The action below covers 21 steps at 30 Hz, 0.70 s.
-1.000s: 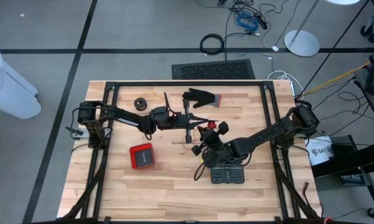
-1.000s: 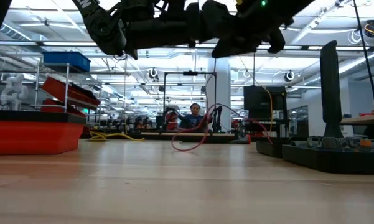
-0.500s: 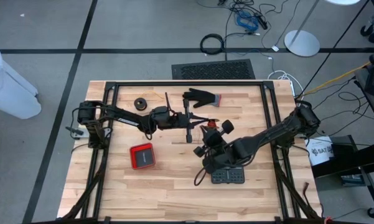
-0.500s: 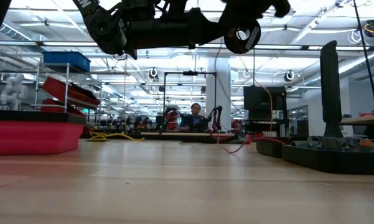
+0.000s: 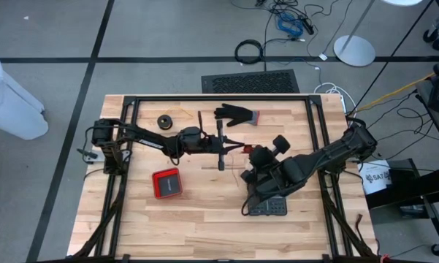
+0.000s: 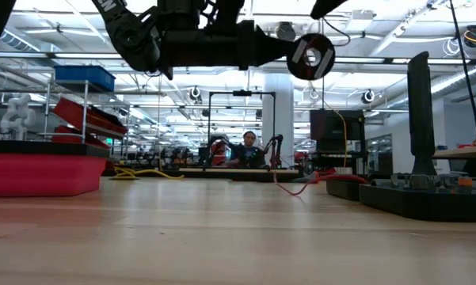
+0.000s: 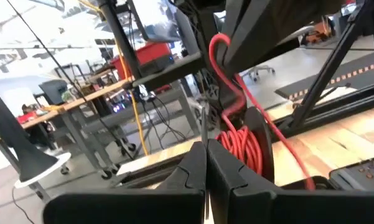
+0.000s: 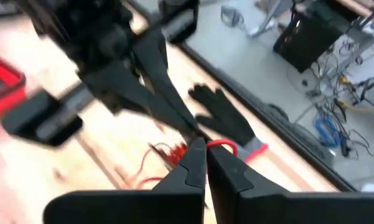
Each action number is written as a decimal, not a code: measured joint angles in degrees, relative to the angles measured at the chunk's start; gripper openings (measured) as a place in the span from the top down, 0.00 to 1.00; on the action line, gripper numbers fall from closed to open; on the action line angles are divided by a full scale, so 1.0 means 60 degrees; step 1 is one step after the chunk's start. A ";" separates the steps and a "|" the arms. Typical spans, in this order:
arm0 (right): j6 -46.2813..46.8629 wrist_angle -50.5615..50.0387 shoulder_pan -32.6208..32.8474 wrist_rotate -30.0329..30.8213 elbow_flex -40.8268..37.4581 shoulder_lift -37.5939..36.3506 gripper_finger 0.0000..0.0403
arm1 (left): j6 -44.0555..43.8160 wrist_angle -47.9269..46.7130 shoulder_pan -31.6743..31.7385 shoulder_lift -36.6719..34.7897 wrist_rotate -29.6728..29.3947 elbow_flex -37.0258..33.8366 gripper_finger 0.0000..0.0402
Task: Coil cords
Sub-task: Coil the red wire onto the spool
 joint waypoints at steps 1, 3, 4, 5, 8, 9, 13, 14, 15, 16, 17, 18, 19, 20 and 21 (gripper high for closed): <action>0.0060 -0.0283 0.0003 -0.0185 0.0114 0.0003 1.00 | 0.0070 0.0026 0.0000 -0.0002 0.0000 0.0000 1.00; 0.0260 -0.0977 0.0005 -0.0547 0.0353 -0.0003 1.00 | 0.0128 0.0061 0.0000 -0.0004 -0.0004 0.0000 1.00; 0.0362 -0.1251 0.0009 -0.0715 0.0403 -0.0042 1.00 | 0.0127 0.0059 0.0000 -0.0004 -0.0004 0.0000 1.00; 0.0403 -0.1418 0.0011 -0.0933 0.0417 -0.0098 1.00 | 0.0125 0.0061 0.0000 -0.0004 -0.0004 0.0000 1.00; 0.0431 -0.1669 0.0012 -0.1369 0.0417 -0.0237 1.00 | 0.0117 0.0128 0.0007 -0.0004 -0.0004 0.0000 1.00; 0.0447 -0.1795 0.0056 -0.1407 0.0417 -0.0251 1.00 | 0.0114 0.0128 0.0007 -0.0004 -0.0004 0.0000 1.00; 0.0513 -0.2176 0.0234 -0.1421 0.0289 -0.0240 1.00 | 0.0054 0.0185 0.0007 -0.0007 -0.0007 0.0000 1.00; 0.0552 -0.2176 0.0297 -0.1423 0.0143 -0.0240 1.00 | -0.0059 0.0207 0.0007 -0.0007 -0.0005 0.0000 1.00; 0.0602 -0.2188 0.0350 -0.1438 -0.0016 -0.0234 1.00 | -0.0146 0.0231 0.0007 -0.0007 0.0024 0.0000 1.00; 0.0714 -0.2171 0.0413 -0.1429 -0.0195 -0.0227 1.00 | -0.0236 0.0292 0.0007 -0.0007 0.0124 0.0001 1.00; 0.0880 -0.2181 0.0463 -0.1405 -0.0424 -0.0226 1.00 | -0.0355 0.0342 0.0007 -0.0009 0.0203 0.0004 1.00; 0.1099 -0.2197 0.0508 -0.1388 -0.0691 -0.0226 1.00 | -0.0432 0.0390 0.0007 -0.0015 0.0274 0.0005 1.00; 0.1344 -0.2193 0.0552 -0.1378 -0.0989 -0.0226 1.00 | -0.0515 0.0433 0.0007 -0.0015 0.0356 0.0007 1.00; 0.1627 -0.2189 0.0605 -0.1355 -0.1328 -0.0224 1.00 | -0.0621 0.0481 0.0008 -0.0015 0.0458 0.0007 1.00; 0.1936 -0.2193 0.0667 -0.1250 -0.1666 -0.0216 1.00 | -0.0698 0.0527 0.0018 -0.0015 0.0541 0.0007 1.00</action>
